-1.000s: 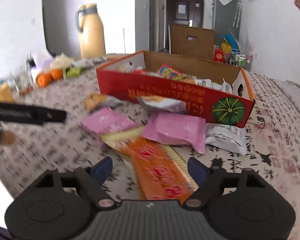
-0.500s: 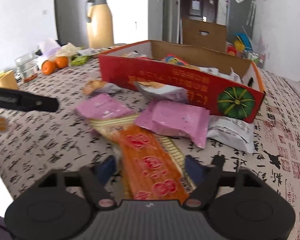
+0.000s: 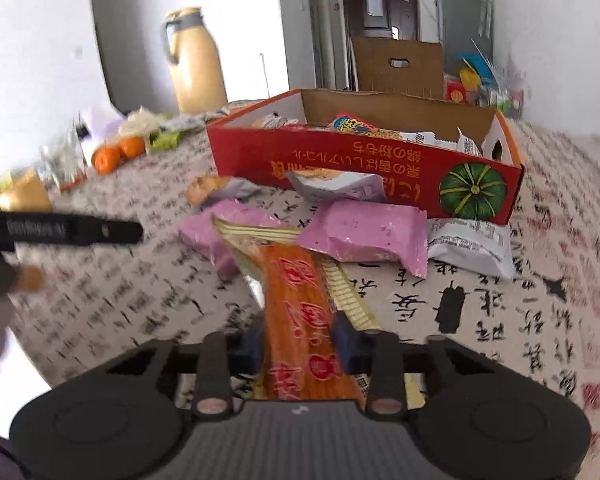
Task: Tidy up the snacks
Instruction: 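Lift the orange wafer packet off the pile with the right gripper, then grasp the pink square packet with the left gripper while the right gripper holds the wafer packet, then carry both packets over the cardboard box, then open both grippers to drop the packets into the box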
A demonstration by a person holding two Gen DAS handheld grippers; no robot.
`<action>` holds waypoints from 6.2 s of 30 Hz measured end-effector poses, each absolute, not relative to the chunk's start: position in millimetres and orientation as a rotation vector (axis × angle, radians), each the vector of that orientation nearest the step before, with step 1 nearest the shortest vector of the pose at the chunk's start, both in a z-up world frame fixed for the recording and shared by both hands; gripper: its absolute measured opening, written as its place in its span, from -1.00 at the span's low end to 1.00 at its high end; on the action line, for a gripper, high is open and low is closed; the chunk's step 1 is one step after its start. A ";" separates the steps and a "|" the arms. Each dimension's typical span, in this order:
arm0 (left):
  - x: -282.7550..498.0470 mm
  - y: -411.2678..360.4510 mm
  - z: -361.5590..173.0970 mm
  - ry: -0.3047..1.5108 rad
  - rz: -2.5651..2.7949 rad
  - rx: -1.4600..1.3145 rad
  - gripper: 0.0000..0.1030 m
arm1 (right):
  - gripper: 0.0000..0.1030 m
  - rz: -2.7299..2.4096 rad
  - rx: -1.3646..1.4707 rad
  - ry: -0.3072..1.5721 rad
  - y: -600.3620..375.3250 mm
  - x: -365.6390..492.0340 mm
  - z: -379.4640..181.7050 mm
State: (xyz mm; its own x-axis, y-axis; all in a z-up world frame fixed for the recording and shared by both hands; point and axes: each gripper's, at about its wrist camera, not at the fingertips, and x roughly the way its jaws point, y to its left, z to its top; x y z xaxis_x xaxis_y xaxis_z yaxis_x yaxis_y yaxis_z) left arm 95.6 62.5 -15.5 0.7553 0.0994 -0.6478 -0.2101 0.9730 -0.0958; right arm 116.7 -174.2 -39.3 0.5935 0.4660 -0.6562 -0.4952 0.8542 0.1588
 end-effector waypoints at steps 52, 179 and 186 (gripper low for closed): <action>185.7 -1.2 -38.5 0.827 0.043 -0.007 1.00 | -0.41 0.265 0.149 0.559 -240.8 138.2 -27.3; 262.1 9.7 50.5 0.364 0.153 -0.072 1.00 | 1.00 0.182 0.079 0.444 -190.4 273.8 9.8; 229.9 12.5 51.4 0.389 0.136 -0.075 1.00 | 1.00 0.203 0.062 0.448 -194.2 239.3 10.9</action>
